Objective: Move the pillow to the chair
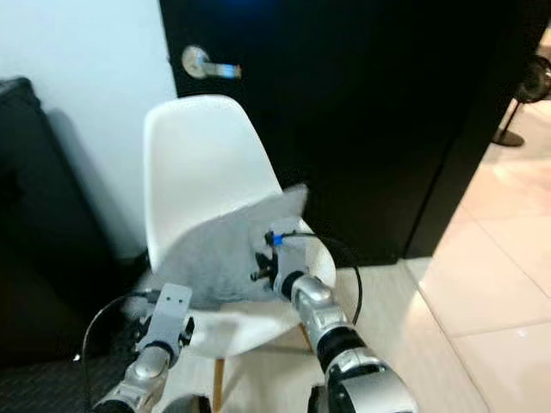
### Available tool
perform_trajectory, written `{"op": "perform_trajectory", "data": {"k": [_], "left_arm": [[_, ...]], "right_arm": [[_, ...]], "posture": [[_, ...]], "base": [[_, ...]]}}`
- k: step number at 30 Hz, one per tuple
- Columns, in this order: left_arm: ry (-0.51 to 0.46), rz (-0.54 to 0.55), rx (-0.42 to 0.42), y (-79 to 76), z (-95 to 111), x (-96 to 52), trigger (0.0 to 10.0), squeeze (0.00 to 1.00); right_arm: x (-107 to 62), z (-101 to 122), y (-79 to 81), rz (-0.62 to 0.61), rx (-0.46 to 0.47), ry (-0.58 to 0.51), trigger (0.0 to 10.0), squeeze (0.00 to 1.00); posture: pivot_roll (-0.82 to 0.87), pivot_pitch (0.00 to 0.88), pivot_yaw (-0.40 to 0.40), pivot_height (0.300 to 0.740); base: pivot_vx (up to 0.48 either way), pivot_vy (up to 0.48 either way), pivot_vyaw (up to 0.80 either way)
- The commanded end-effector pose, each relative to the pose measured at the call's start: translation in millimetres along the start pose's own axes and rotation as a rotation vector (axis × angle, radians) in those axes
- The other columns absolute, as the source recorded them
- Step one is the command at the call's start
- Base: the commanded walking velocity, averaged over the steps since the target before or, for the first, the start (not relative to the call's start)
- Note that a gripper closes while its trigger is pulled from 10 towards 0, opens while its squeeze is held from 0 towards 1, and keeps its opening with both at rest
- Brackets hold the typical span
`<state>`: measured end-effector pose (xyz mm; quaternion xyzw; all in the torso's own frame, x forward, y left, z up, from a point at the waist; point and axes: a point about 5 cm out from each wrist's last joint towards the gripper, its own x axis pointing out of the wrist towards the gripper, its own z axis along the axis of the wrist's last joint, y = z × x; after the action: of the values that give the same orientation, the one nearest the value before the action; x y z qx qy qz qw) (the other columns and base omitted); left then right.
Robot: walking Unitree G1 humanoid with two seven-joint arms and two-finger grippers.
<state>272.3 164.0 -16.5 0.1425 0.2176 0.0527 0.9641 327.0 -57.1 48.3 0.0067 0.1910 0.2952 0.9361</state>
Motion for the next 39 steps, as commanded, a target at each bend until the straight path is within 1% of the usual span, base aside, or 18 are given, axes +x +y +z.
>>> {"op": "perform_trajectory", "data": {"k": [1,4,5,6,8,12,15,17,19,21,25,26,28,29,31,33,35,39], "left_arm": [[-0.011,0.002,-0.014,-1.3,4,1.2,10.0,0.00],[-0.012,0.002,-0.017,-1.8,4,1.2,10.0,0.00],[-0.012,0.001,-0.018,-2.4,4,1.0,10.0,0.00],[-0.012,0.001,-0.018,-2.4,4,1.0,10.0,0.00],[-0.011,-0.001,-0.020,-4.0,3,0.2,10.0,0.00],[-0.011,-0.002,-0.023,-4.8,3,-0.1,10.0,0.00],[-0.015,-0.003,-0.028,-6.5,4,-0.8,10.0,0.00],[-0.022,-0.002,-0.034,-8.1,4,-1.7,10.0,0.00],[-0.025,-0.002,-0.037,-8.7,4,-2.2,10.0,0.00],[-0.032,-0.002,-0.042,-10.1,4,-3.6,10.0,0.00],[-0.036,-0.002,-0.045,-10.9,3,-4.7,10.0,0.00],[-0.039,-0.003,-0.047,-11.5,2,-5.6,10.0,0.00],[-0.052,-0.002,-0.053,-12.6,1,-8.3,10.0,0.00],[-0.052,-0.002,-0.053,-12.6,1,-8.3,10.0,0.00],[-0.066,0.001,-0.058,-12.7,2,-9.8,10.0,0.00],[-0.103,0.008,-0.066,-12.0,8,-10.6,10.0,0.00],[-0.143,0.016,-0.066,-10.7,14,-12.0,10.0,0.00],[-0.224,0.054,-0.064,0.6,28,-16.5,10.0,0.00]], "right_arm": [[4.2,8,6.0,0.018,-0.071,-0.008,10.0,0.00],[5.1,8,7.6,0.013,-0.115,0.000,10.0,0.00],[7.1,11,11.0,0.020,-0.153,-0.003,10.0,0.00],[7.1,11,11.0,0.020,-0.153,-0.003,10.0,0.00],[11.0,18,17.3,0.038,-0.205,-0.015,10.0,0.00],[13.6,24,21.2,0.046,-0.236,-0.027,10.0,0.00],[18.3,33,27.1,0.035,-0.295,-0.036,10.0,0.00],[22.3,43,29.1,-0.010,-0.337,-0.040,10.0,0.00],[23.7,47,29.1,-0.034,-0.347,-0.041,10.0,0.00],[26.9,56,29.7,-0.098,-0.401,-0.035,10.0,0.00],[28.4,60,31.0,-0.127,-0.432,-0.035,10.0,0.00],[29.6,63,32.0,-0.154,-0.456,-0.032,10.0,0.00],[32.9,69,40.0,-0.182,-0.505,-0.036,10.0,0.00],[32.9,69,40.0,-0.182,-0.505,-0.036,10.0,0.00],[35.3,71,48.0,-0.186,-0.536,-0.040,10.0,0.00],[37.0,70,54.1,-0.192,-0.507,-0.023,10.0,0.00],[38.1,68,58.9,-0.197,-0.512,-0.015,10.0,0.00],[38.6,67,60.5,-0.211,-0.414,-0.007,10.0,0.00]], "posture": [[0.05,0.010,-0.038,0.565],[0.05,0.012,-0.039,0.565],[0.05,0.013,-0.040,0.565],[0.05,0.013,-0.040,0.565],[0.05,0.018,-0.041,0.565],[0.05,0.022,-0.045,0.565],[0.06,0.040,-0.054,0.565],[0.07,0.053,-0.060,0.565],[0.08,0.058,-0.063,0.565],[0.09,0.078,-0.070,0.565],[0.10,0.092,-0.077,0.565],[0.11,0.103,-0.081,0.565],[0.14,0.134,-0.090,0.565],[0.14,0.134,-0.090,0.565],[0.14,0.144,-0.092,0.565],[0.16,0.153,-0.097,0.565],[0.18,0.172,-0.101,0.565],[0.22,0.214,-0.105,0.565]], "base": [[0.000,0.000,0.00],[0.000,0.000,0.00],[0.000,0.000,0.00],[0.000,0.000,0.00],[0.000,0.000,0.00],[0.000,0.000,0.00],[0.000,0.000,0.00],[0.000,0.000,0.00],[0.000,0.000,0.00],[0.000,0.000,0.00],[0.000,0.000,0.00],[0.000,0.000,0.00],[0.000,0.000,0.00],[0.000,0.000,0.00],[0.000,0.000,0.00],[0.000,0.000,0.00],[0.000,0.000,0.00],[0.000,0.000,0.00]]}}
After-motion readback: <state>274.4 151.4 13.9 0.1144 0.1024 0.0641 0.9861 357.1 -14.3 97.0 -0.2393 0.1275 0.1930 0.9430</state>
